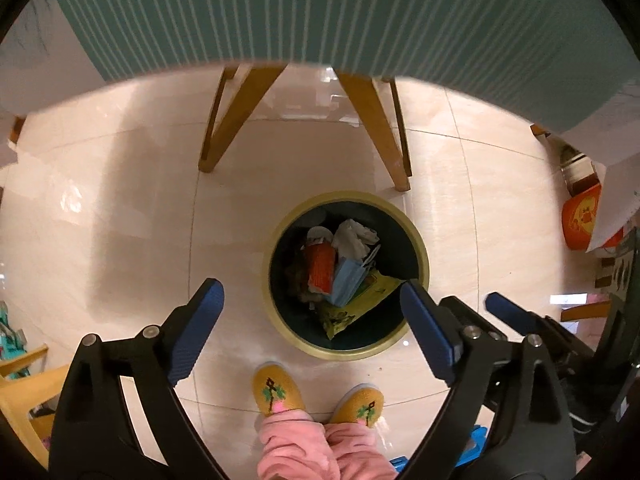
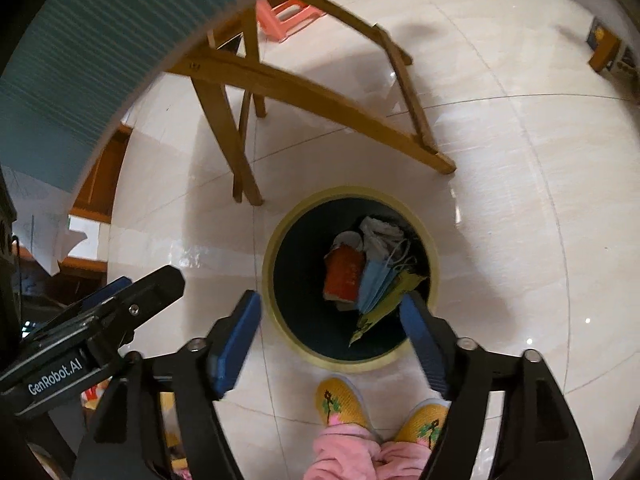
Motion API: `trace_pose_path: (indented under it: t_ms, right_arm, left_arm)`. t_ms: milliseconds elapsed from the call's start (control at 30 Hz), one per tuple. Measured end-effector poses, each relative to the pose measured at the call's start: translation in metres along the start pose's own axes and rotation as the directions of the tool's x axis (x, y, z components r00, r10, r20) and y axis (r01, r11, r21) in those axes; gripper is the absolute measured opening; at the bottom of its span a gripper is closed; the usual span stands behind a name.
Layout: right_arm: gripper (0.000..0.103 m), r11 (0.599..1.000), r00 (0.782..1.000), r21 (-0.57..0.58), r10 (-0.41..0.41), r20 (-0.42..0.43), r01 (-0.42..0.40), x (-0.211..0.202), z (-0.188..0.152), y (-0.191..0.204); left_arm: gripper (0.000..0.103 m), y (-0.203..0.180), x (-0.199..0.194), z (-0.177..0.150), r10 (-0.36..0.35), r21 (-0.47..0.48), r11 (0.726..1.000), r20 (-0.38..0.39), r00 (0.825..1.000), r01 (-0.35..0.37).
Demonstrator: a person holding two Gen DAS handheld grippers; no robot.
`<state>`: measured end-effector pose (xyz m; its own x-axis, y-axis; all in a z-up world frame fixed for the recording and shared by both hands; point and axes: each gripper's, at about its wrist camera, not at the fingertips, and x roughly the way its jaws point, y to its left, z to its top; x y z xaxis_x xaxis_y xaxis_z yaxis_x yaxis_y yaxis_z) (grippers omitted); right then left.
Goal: Collect trash
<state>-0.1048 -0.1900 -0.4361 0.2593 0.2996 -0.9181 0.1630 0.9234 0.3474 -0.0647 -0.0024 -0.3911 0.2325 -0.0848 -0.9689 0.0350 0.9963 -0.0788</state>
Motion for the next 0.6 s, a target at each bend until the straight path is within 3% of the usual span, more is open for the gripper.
trace_pose_path:
  t_ms: [300, 600]
  right_arm:
    - [0.08, 0.997, 0.997, 0.064, -0.049, 0.054, 0.046, -0.086, 0.006, 0.018]
    - [0.081, 0.996, 0.988, 0.032, -0.089, 0.122, 0.086, -0.195, 0.02, 0.065]
  left_arm:
    - [0.089, -0.004, -0.087, 0.012, -0.017, 0.039, 0.999, 0.054, 0.998, 0.015]
    - [0.089, -0.008, -0.196, 0.031, -0.003, 0.065, 0.998, 0.113, 0.994, -0.004]
